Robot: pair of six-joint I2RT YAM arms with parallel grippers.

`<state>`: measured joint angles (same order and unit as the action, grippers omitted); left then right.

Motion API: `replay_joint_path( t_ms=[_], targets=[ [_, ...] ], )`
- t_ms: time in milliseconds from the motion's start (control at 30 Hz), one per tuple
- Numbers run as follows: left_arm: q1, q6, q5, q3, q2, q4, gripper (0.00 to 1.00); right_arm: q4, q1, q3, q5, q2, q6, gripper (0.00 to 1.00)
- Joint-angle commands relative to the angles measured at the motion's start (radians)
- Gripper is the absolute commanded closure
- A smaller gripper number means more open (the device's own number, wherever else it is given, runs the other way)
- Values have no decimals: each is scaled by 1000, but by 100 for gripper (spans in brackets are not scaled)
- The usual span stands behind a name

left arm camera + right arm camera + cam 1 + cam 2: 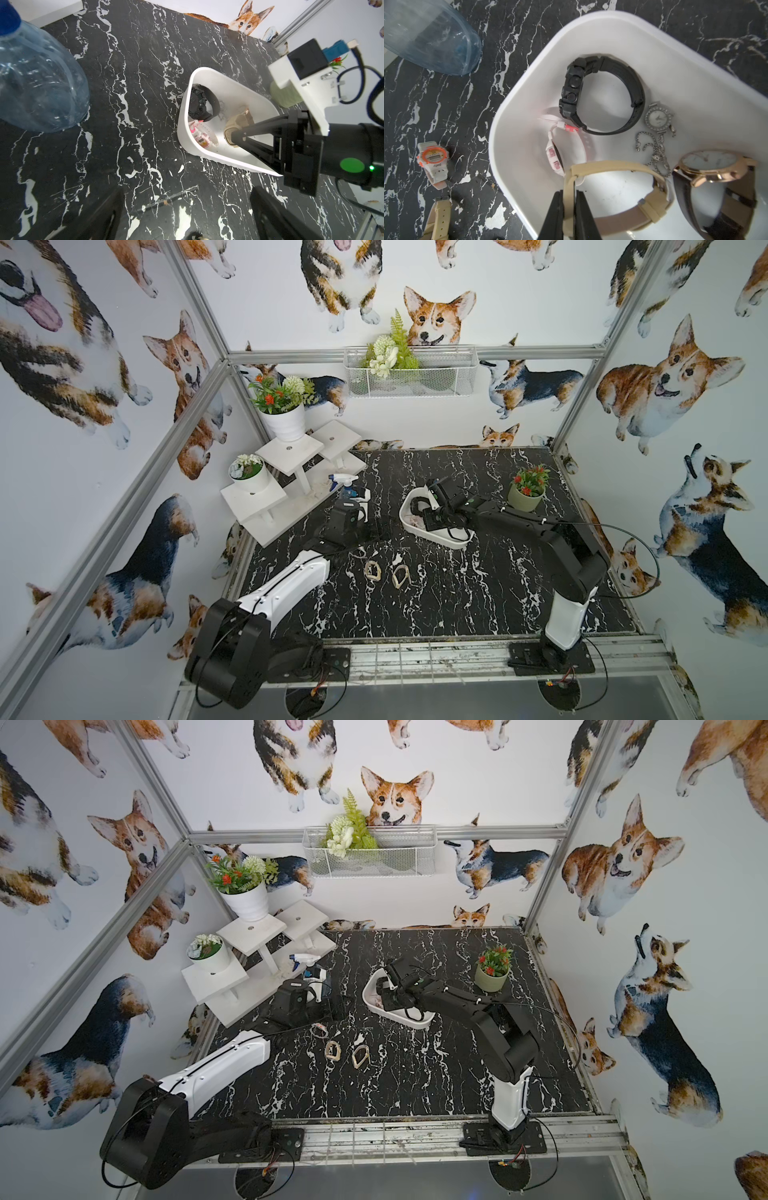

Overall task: Put the watch into the storage box
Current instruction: Place the watch in the storage box.

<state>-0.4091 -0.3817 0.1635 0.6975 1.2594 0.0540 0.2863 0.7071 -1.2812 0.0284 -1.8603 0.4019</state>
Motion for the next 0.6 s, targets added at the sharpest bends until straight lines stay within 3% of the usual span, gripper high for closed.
replay_joint_path(
  t_ms=[0,200,567],
  targets=[
    [1,15,-16,9,3,-7,0,-9,2,-14,19,-23,25,100],
    [1,14,-22,6,-2,-9,0,-4,2,-28,21,-59,25,100],
    [1,6,-106,7,-29,-64,0,12,2,-42,20,-89,8,80]
  ],
)
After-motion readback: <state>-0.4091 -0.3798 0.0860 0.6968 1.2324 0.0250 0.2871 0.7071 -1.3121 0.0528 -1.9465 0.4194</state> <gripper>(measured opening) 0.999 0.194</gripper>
